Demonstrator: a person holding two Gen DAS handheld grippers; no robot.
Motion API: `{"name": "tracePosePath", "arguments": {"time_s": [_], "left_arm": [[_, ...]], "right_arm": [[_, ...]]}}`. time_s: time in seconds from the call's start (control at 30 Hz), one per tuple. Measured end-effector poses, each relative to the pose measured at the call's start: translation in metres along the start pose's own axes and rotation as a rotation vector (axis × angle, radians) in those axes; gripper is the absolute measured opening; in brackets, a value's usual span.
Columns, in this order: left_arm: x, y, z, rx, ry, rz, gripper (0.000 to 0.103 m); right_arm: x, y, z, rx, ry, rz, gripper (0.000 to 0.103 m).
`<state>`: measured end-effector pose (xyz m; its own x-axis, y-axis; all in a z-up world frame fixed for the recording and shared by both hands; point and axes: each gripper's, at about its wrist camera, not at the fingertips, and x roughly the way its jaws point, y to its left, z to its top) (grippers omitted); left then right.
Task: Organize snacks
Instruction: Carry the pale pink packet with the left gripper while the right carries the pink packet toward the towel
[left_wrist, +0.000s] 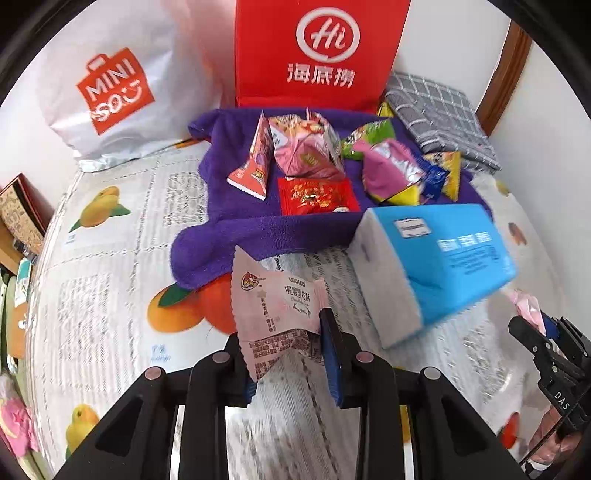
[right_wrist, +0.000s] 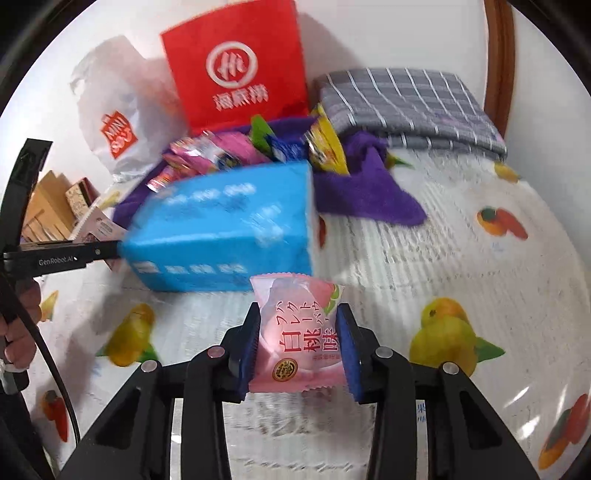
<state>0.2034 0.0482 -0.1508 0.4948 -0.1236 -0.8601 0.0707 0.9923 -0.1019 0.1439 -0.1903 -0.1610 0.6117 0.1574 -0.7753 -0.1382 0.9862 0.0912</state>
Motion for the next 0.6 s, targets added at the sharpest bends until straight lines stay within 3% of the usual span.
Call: {"name": "tracePosePath", "arguments": {"time_s": [0.3,0.4,0.6], "left_arm": [[-0.047,-0.009,-0.018,-0.023,-0.039,-0.047,0.028],[-0.06,-0.014,-0.024,-0.027,-0.039,-0.079,0.028],[-0.084,-0.027,-0.032,-0.019,-0.065,-0.101,0.028]], "right_arm": [[-0.059,0.025,0.016,-0.032,-0.083,0.003,0.039],[-0.073,0.026,0.019,-0.023,-0.087,0.039,0.039],[-0.092,0.032,0.025,-0.019,-0.088,0.009,0.039]]}}
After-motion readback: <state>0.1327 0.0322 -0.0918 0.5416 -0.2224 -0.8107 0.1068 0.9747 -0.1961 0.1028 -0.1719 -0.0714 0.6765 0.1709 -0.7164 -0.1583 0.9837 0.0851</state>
